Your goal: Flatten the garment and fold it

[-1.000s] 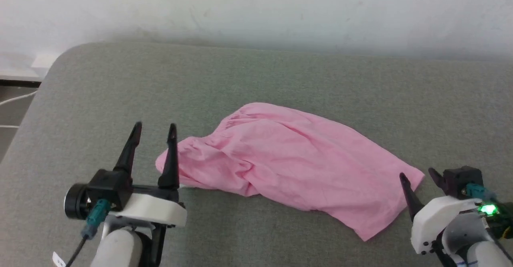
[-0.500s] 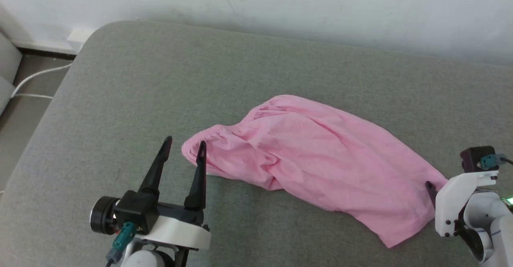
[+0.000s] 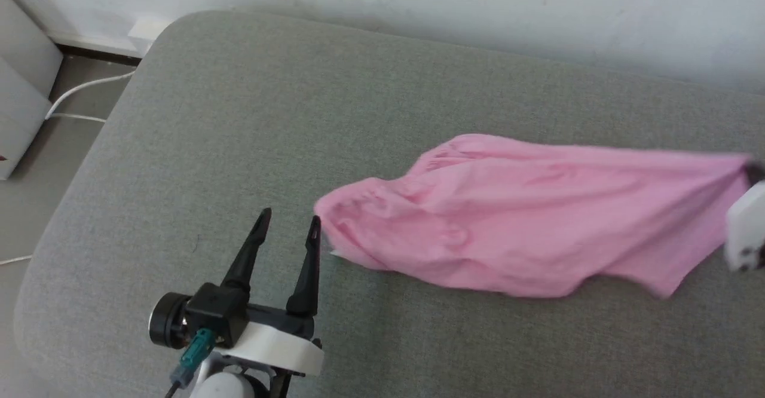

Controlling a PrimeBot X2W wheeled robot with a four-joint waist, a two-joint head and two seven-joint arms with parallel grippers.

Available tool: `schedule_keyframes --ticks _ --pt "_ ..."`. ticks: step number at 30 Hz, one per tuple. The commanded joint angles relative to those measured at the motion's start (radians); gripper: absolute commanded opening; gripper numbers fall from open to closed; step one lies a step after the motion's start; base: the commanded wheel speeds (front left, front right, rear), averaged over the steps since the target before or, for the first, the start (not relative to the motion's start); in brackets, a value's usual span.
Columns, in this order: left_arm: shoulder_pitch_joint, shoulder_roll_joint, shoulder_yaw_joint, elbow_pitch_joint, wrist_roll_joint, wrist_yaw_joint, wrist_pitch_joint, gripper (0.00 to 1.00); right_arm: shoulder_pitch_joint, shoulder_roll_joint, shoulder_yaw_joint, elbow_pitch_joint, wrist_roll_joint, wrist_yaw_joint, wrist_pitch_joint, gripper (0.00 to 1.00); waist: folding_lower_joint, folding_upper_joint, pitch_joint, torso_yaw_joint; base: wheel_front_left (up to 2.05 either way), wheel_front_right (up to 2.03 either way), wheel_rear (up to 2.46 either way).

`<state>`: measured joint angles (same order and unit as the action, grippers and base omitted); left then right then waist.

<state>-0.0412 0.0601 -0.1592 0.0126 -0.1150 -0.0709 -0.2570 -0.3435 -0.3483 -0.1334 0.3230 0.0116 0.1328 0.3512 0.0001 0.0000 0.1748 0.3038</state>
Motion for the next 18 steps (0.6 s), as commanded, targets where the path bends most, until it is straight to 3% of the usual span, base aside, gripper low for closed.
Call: schedule_keyframes --ticks 1,7,13,14,15,18 --pt "-0.015 -0.006 -0.006 0.004 0.004 -0.008 -0.005 1.0 -0.055 -0.027 -0.034 -0.005 -0.029 -0.002 -0.02 0.0 -0.0001 0.0 0.004 0.013 0.0 0.0 0.0" --pt "-0.02 -0.009 -0.021 0.005 -0.009 -0.009 -0.005 1.0 -0.142 -0.076 -0.176 0.033 -0.151 -0.002 -0.038 0.0 -0.0001 0.0 0.018 0.037 0.0 0.0 0.0" --pt "-0.022 -0.01 -0.035 0.01 -0.026 -0.003 -0.005 1.0 -0.123 -0.03 -0.222 0.117 -0.213 -0.002 -0.003 0.0 -0.0001 0.0 0.025 0.038 0.0 0.0 0.0" --pt "-0.023 -0.01 -0.037 0.011 -0.028 -0.001 -0.005 1.0 -0.114 -0.018 -0.218 0.132 -0.215 -0.002 -0.003 0.39 -0.0001 0.0 0.025 0.035 0.0 0.0 0.0" --pt "-0.025 -0.01 -0.039 0.013 -0.031 0.0 -0.005 1.0 -0.108 -0.008 -0.217 0.147 -0.217 -0.002 -0.008 1.0 -0.0001 0.0 0.023 0.031 0.0 0.0 0.0" --pt "-0.028 -0.01 -0.042 0.024 -0.039 -0.003 -0.005 1.0 -0.1 0.022 -0.195 0.179 -0.205 -0.002 -0.05 1.0 -0.0001 0.0 0.013 0.01 0.0 0.0 0.0"
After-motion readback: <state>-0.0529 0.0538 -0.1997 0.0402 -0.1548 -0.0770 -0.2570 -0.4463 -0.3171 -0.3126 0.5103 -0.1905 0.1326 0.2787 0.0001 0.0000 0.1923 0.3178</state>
